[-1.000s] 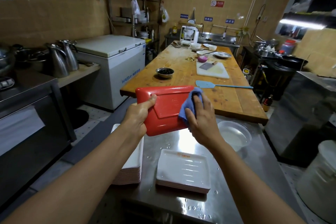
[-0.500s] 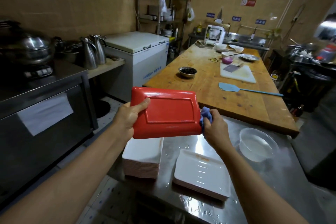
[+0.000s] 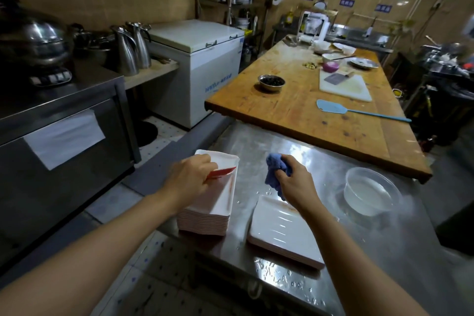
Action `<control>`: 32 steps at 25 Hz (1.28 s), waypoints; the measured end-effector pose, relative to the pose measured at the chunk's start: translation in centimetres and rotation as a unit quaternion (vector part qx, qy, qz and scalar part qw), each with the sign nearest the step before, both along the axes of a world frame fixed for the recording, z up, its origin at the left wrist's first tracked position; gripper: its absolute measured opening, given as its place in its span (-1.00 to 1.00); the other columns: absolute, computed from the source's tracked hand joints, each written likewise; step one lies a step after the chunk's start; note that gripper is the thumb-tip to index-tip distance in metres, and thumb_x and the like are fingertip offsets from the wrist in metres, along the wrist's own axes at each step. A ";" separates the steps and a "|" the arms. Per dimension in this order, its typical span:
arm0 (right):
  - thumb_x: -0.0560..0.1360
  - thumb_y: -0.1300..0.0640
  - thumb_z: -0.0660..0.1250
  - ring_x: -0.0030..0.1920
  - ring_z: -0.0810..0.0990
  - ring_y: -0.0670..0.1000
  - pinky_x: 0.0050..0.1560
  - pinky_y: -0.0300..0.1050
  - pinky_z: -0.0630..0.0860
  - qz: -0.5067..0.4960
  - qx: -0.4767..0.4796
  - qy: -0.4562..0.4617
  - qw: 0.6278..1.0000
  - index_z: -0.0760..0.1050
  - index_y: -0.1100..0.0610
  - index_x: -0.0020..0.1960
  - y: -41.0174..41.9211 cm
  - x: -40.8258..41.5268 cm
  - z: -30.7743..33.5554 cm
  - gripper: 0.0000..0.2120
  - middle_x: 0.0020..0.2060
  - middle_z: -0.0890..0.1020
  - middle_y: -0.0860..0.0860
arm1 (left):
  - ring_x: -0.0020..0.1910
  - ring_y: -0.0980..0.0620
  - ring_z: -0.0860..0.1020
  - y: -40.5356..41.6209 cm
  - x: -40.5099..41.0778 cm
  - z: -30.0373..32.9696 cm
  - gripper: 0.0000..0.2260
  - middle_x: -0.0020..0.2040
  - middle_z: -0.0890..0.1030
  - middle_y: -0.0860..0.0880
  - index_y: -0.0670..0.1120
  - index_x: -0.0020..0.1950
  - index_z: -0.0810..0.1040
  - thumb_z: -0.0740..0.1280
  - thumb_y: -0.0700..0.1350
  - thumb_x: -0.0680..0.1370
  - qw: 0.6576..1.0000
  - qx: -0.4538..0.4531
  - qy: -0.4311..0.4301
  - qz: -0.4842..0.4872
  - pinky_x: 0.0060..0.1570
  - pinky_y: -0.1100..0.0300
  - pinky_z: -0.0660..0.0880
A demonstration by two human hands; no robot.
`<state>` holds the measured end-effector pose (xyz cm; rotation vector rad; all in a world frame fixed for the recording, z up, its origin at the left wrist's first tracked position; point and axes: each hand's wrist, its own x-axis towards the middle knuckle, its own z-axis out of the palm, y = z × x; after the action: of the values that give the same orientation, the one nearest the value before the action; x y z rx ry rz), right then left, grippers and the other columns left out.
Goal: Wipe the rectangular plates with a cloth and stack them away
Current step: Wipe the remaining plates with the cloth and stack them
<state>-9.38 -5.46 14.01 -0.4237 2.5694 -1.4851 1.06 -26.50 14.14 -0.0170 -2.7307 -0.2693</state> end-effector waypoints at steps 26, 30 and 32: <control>0.51 0.29 0.15 -0.55 0.42 -0.09 -0.54 -0.26 0.36 -0.023 -0.018 -0.053 0.998 0.50 0.00 0.03 2.0 0.0 -5.0 -0.74 -0.45 0.60 -0.01 | -0.43 -0.04 0.49 1.1 0.0 -8.4 -0.49 -0.37 0.50 -0.08 -0.17 -0.40 0.50 0.62 0.17 0.01 0.982 -0.148 -0.118 -0.004 -0.61 0.25 0.33; 0.51 0.28 0.14 -0.56 0.41 -0.11 -0.55 -0.27 0.35 -0.025 -0.030 -0.065 0.997 0.51 0.01 -0.01 2.4 -0.2 -5.6 -0.75 -0.47 0.60 -0.03 | -0.09 -0.08 0.48 0.9 -0.4 -9.1 -0.45 -0.05 0.52 -0.10 -0.17 -0.07 0.53 0.29 0.34 0.39 0.976 -0.141 -0.158 0.054 -0.33 0.10 0.41; 0.50 0.29 0.13 -0.57 0.40 -0.14 -0.56 -0.29 0.35 -0.026 -0.031 -0.069 0.997 0.51 0.00 -0.05 2.8 -0.3 -6.0 -0.74 -0.50 0.59 -0.06 | 0.02 -0.05 0.44 1.7 -0.9 -8.5 -0.42 0.03 0.48 -0.06 -0.12 0.00 0.52 0.12 0.39 0.45 0.967 -0.153 -0.182 0.094 -0.30 0.13 0.35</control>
<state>-9.66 -2.65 8.04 -0.2528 2.4512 -1.5555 0.19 -24.76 5.63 0.2284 -3.0821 0.2275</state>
